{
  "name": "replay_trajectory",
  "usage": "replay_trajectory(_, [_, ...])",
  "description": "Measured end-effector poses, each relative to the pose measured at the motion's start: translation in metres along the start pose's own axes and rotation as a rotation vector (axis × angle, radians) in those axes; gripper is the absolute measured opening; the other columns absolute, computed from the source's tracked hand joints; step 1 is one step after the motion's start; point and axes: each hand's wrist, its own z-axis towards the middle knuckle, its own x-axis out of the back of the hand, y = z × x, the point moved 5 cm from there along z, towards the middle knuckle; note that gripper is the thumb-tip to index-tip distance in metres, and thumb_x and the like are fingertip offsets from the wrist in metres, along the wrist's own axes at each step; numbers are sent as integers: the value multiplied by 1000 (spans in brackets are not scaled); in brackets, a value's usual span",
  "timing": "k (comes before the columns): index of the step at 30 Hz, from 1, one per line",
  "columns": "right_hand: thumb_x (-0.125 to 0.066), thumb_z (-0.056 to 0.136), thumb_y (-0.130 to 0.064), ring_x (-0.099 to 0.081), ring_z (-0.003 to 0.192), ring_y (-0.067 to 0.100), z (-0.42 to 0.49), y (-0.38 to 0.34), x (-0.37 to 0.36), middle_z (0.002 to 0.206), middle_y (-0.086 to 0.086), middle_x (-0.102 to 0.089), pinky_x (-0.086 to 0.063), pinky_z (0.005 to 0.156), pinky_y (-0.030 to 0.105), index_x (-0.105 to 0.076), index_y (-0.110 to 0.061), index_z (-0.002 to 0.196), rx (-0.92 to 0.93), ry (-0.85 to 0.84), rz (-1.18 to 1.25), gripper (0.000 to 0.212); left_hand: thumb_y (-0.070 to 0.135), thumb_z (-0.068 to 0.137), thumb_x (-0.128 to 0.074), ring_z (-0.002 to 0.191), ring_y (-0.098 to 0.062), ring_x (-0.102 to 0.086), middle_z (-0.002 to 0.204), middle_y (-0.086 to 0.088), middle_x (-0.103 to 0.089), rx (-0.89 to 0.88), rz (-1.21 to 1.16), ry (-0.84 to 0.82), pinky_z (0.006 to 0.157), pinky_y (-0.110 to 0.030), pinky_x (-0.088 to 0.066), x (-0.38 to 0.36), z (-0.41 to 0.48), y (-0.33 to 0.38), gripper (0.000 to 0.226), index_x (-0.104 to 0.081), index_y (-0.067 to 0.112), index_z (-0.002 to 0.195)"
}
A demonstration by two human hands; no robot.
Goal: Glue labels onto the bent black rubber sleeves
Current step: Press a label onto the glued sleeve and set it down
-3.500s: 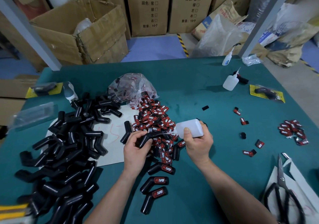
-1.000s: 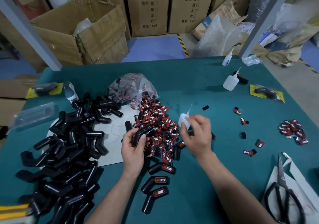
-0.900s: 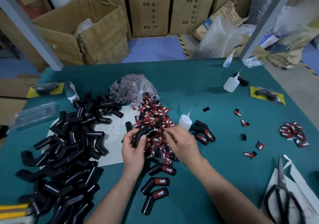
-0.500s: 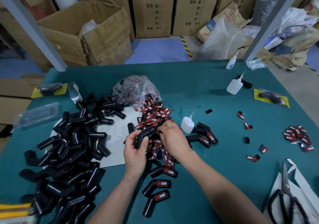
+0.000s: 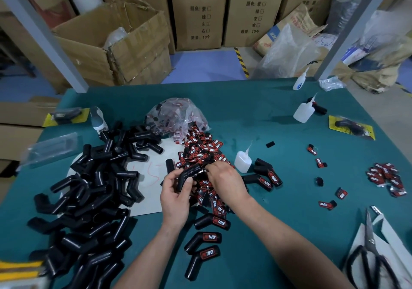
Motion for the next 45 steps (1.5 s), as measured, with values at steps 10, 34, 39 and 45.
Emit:
replay_trajectory(10, [-63,93,-17,-59,92,22,-3,6,-2,99,4,-64,-51,75,35,-68,-9,101,-67,-20,157,13,10,96,-72,90,-18,-74,104,-5,-76,8,-13,-7,82,-22,-58,-1,0,-2,40,-67,47,110])
replay_trajectory(34, [-77,87,-5,-72,90,14,-15,7,30,96,-5,-74,-56,84,23,-78,-33,91,-251,252,1044,28,-2,85,-80,102,-8,-74,110,8,-78,96,-41,-80,86,-14,-55,-8,0,-3,39,-76,27,111])
replay_trajectory(39, [-75,90,-11,-66,99,10,-16,1,26,101,-14,-67,-51,90,21,-78,-17,98,-94,217,772,10,-3,87,-79,101,-3,-73,107,14,-78,70,23,-106,85,-11,-53,-9,-2,1,41,-75,32,109])
replay_trajectory(45, [-75,91,-17,-57,101,8,-15,3,16,101,-17,-52,-44,91,17,-76,-28,95,-177,40,849,11,7,88,-81,110,-1,-69,114,21,-75,54,97,-120,92,-10,-49,-8,0,1,41,-73,41,109])
